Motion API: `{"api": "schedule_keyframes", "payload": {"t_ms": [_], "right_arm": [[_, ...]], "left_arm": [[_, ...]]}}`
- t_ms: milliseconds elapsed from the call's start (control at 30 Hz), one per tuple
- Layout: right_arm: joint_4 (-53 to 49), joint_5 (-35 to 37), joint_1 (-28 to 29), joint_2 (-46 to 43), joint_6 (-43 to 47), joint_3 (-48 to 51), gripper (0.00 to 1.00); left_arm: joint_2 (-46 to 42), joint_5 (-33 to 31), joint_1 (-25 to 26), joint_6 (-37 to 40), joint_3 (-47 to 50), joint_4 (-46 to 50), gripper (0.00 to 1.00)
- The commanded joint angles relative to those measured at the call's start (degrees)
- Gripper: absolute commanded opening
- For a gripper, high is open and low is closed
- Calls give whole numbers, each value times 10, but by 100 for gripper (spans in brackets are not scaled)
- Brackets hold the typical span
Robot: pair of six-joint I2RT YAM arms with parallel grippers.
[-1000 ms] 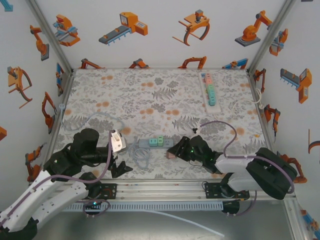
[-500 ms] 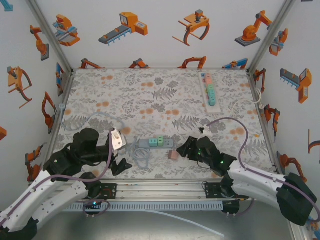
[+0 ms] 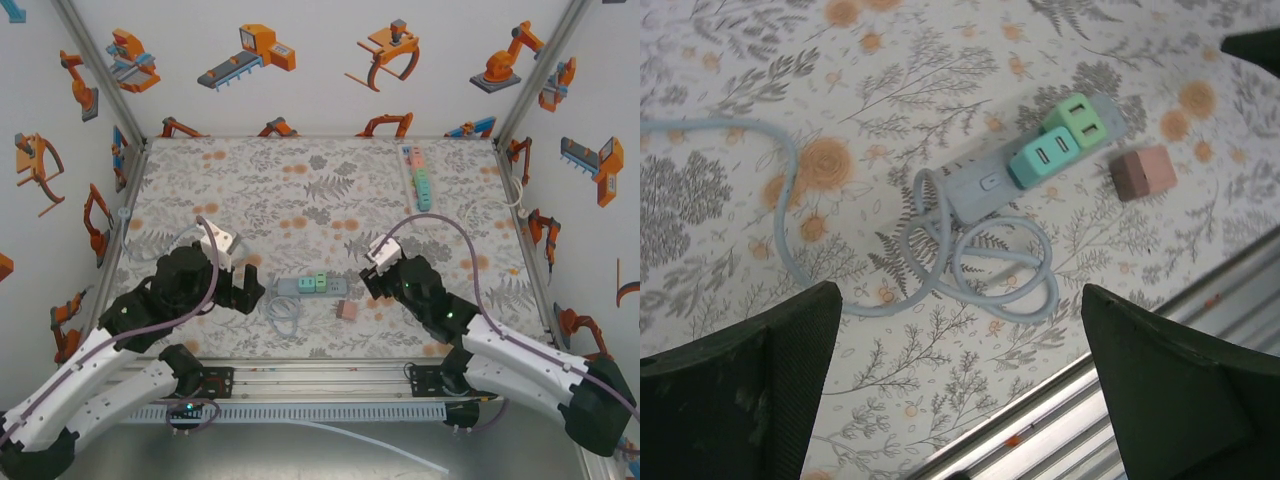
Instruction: Pull the plug off the socket
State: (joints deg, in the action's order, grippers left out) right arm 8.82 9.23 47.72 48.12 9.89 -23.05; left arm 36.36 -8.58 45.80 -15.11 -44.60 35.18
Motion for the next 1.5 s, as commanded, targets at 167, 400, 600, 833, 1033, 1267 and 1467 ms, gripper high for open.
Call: {"api": "schedule_keyframes", "payload": {"t_ms": [167, 400, 600, 833, 1033, 1267, 1467], "right_arm": [[-17, -244, 2, 101, 260, -89, 69], [-87, -323, 2, 222, 268, -181, 70], [-99, -367, 2, 297, 253, -223, 69], [-109, -371, 2, 365, 254, -254, 66], [-114, -366, 2, 403, 254, -269, 64], [-114, -368, 2, 420, 254, -274, 54], [-116, -373, 2, 424, 257, -278, 43]], "left_arm": [[97, -72, -6, -182, -14, -16, 97], [198, -47, -19, -226, -22, -33, 97], [270, 34, -43, -241, -14, -78, 100], [329, 72, -54, -246, 2, -130, 96], [363, 76, -58, -234, 19, -148, 95], [387, 91, -57, -235, 46, -194, 86], [411, 82, -57, -228, 50, -204, 81]]}}
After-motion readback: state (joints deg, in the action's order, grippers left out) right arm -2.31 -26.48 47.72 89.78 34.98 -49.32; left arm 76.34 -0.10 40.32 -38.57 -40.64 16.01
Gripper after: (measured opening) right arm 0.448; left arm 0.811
